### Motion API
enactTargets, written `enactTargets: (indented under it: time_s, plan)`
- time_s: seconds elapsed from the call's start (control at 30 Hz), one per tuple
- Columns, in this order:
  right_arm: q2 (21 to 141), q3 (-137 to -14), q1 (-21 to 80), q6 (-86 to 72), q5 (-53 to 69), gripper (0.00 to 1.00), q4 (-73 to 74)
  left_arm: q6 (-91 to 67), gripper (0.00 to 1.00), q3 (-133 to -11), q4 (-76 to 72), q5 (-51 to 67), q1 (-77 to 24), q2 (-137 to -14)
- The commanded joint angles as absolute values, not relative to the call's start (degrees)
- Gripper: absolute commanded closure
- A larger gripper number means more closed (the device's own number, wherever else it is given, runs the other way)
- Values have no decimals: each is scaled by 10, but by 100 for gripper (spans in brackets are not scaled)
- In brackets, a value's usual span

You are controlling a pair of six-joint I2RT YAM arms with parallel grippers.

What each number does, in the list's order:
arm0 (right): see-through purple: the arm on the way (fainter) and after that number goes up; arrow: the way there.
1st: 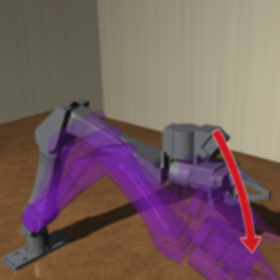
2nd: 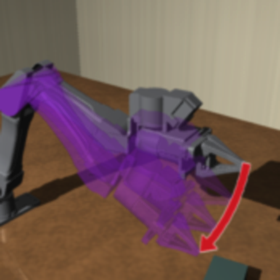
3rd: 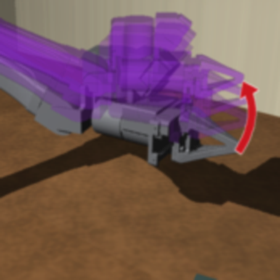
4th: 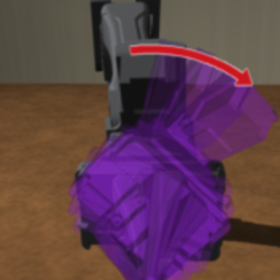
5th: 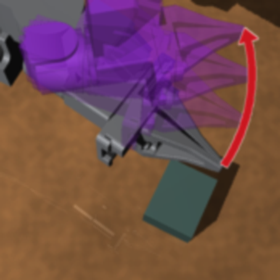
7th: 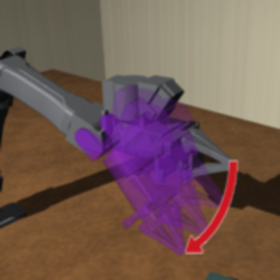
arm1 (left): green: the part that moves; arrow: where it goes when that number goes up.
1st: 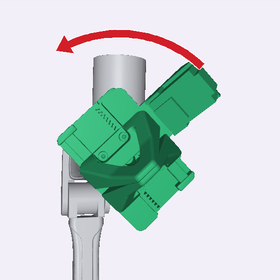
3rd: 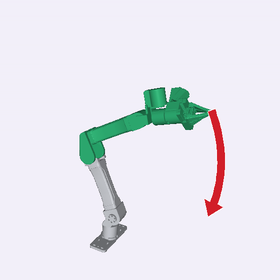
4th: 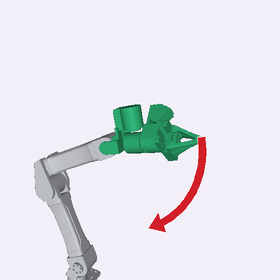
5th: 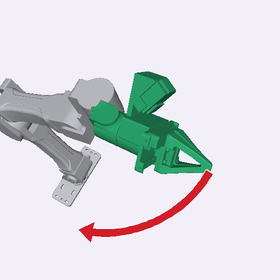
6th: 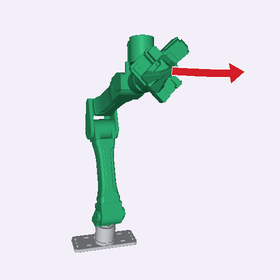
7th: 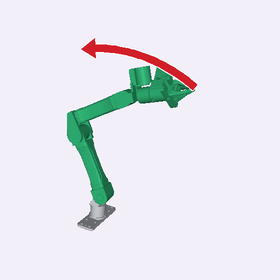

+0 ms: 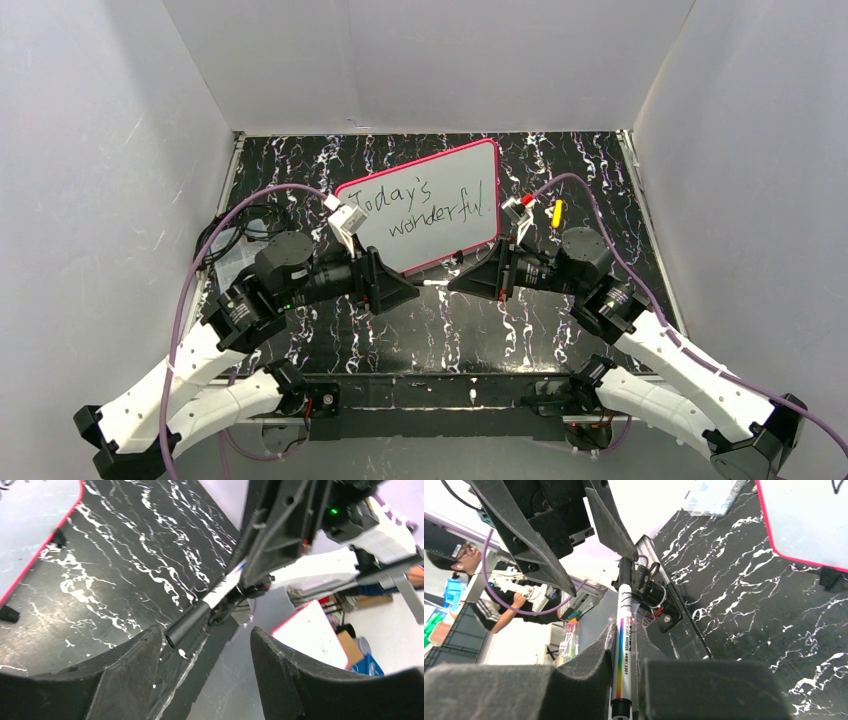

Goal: Write a sentence on the whiteboard
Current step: Close the whiteboard marker at the center of the board.

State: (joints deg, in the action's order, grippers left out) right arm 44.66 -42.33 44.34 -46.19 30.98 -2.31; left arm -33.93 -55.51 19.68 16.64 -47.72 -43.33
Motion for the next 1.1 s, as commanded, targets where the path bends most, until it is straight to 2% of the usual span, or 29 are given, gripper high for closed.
enactTargets:
  time_s: [0.0,0.07,0.3,0.5,0.9,1.07]
  plan:
    - [440,-433,445,-491,347,99,-92,-313,38,-553,205,257,-470,-407]
    - [440,-431,445,-501,356,99,-104,-309,45,-555,216,251,-469,-398]
    - [439,-425,445,-527,372,99,-138,-311,53,-553,205,265,-468,-386]
    - [442,-425,444,-538,391,99,-152,-314,64,-549,192,275,-468,-384]
    - [447,-421,444,-541,411,99,-153,-316,64,-544,163,305,-468,-374]
    - [448,-421,445,-539,414,99,-152,-315,71,-545,161,310,-468,-381]
